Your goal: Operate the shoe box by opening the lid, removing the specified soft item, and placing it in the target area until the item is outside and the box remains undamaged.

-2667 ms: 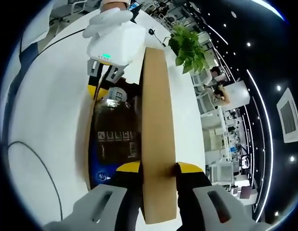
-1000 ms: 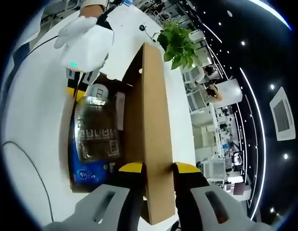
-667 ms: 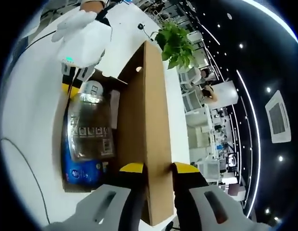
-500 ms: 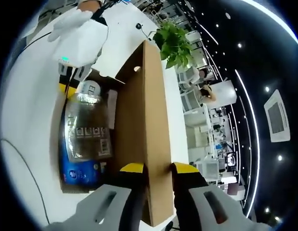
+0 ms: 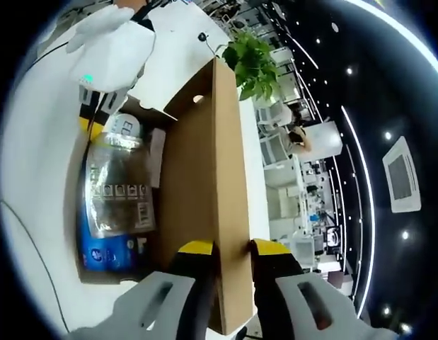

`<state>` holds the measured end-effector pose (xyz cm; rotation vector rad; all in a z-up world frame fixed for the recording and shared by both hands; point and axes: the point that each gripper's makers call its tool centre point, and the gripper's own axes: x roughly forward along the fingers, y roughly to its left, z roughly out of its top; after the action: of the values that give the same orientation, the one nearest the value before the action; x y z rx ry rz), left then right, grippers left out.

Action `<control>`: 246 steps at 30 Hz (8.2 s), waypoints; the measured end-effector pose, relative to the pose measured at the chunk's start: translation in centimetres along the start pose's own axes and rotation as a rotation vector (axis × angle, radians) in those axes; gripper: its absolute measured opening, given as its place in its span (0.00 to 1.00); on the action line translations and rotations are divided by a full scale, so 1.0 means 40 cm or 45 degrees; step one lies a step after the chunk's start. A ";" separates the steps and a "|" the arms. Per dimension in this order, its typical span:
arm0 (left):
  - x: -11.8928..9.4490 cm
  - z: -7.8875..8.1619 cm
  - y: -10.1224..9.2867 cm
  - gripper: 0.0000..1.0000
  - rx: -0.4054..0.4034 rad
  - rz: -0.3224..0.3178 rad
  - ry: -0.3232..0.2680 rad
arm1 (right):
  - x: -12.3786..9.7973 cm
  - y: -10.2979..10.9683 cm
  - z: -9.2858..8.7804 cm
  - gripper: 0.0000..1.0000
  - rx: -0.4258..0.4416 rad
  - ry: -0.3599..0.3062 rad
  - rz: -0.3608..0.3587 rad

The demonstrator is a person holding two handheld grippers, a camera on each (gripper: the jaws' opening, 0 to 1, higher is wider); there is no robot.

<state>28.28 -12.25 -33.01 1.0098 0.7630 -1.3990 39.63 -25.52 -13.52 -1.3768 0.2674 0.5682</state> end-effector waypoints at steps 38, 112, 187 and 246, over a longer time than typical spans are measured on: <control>0.004 0.003 -0.004 0.01 -0.011 0.004 -0.023 | 0.067 -0.059 -0.016 0.10 -0.086 0.020 -0.007; 0.045 -0.003 -0.001 0.01 -0.036 -0.006 -0.037 | 0.252 -0.113 -0.077 0.04 0.125 0.061 0.335; 0.069 -0.017 -0.002 0.01 -0.069 -0.040 -0.006 | 0.356 -0.051 -0.099 0.03 0.181 0.210 0.727; 0.084 -0.029 -0.006 0.01 -0.066 -0.049 -0.001 | 0.486 0.014 -0.145 0.07 0.372 0.215 0.900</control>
<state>28.41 -12.60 -36.54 0.9588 0.8178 -1.4051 56.46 -26.77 -24.80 -1.0250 0.9581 0.9494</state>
